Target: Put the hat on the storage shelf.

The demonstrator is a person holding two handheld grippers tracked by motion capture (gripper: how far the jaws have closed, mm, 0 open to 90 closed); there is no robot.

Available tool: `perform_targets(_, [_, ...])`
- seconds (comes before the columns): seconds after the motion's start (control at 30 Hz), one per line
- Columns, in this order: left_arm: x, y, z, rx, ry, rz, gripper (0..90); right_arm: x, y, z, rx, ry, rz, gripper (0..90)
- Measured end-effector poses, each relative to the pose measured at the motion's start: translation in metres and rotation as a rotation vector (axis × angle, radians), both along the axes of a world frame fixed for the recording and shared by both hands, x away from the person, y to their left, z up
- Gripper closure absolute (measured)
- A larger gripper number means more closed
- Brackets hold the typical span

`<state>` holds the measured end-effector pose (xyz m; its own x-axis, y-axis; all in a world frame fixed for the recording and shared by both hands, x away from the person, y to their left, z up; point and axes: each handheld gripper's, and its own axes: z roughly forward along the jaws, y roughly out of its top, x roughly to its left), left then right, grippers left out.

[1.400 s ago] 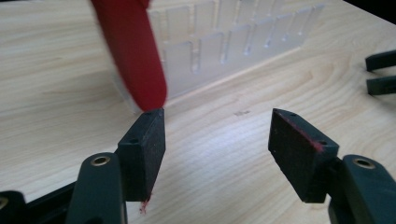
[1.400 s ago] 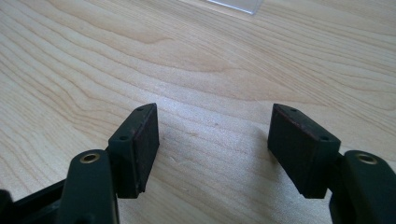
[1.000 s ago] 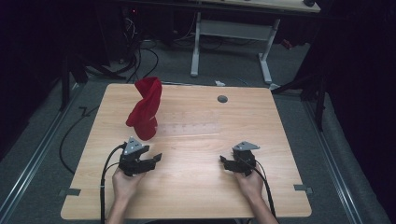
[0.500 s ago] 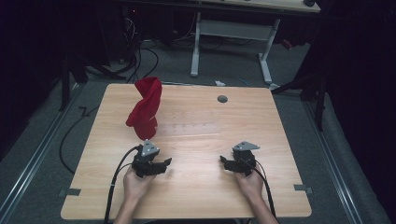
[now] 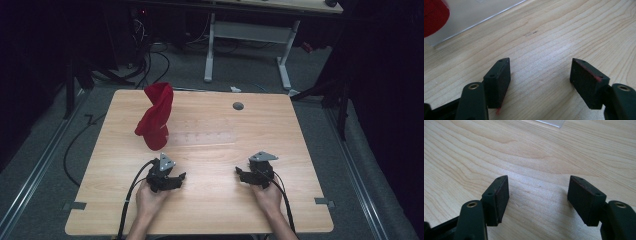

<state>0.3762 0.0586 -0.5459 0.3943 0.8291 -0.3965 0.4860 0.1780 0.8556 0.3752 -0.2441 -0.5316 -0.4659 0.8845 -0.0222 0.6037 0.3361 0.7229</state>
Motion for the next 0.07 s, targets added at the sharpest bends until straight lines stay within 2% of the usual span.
perform_targets(0.07, [0.0002, 0.0001, 0.0, -0.002, 0.003, -0.005, 30.3, 0.0, 0.0, 0.0, 0.0, 0.0, 0.0, 34.0])
